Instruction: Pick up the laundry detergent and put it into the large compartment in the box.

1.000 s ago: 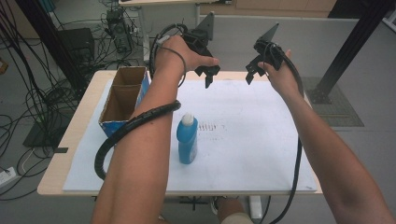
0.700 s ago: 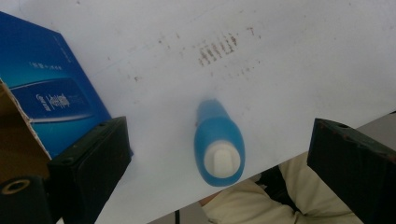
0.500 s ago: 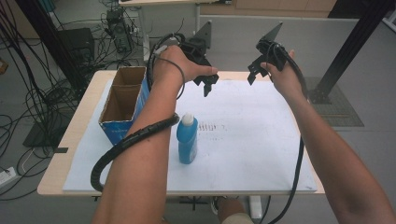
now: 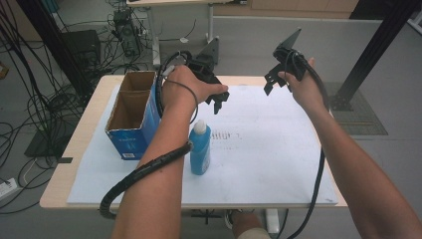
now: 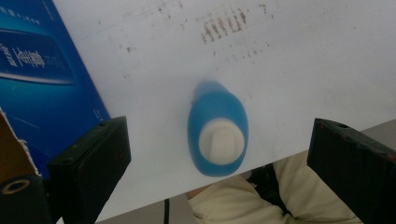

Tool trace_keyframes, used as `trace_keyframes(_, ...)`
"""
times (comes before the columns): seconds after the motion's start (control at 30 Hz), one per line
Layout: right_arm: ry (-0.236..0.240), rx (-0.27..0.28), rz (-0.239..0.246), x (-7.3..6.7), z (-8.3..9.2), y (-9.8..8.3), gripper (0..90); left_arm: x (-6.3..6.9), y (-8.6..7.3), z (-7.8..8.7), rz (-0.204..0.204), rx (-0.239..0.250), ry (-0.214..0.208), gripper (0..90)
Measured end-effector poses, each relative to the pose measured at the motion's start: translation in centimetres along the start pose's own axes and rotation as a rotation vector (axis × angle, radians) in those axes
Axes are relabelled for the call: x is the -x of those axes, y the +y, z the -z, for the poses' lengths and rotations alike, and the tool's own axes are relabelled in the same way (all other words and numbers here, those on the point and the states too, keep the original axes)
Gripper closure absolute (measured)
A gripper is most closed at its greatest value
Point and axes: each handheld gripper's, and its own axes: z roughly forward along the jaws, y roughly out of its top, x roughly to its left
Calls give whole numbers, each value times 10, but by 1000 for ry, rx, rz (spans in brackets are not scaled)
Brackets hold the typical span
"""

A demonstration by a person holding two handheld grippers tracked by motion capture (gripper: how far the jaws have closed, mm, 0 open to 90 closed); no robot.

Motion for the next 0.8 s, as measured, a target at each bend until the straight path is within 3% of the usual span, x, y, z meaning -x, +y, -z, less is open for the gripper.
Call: trace_keyframes(0.8,-4,8,17,-6,2,-6,99,-3,-15,-43,66,-13,-17,65)
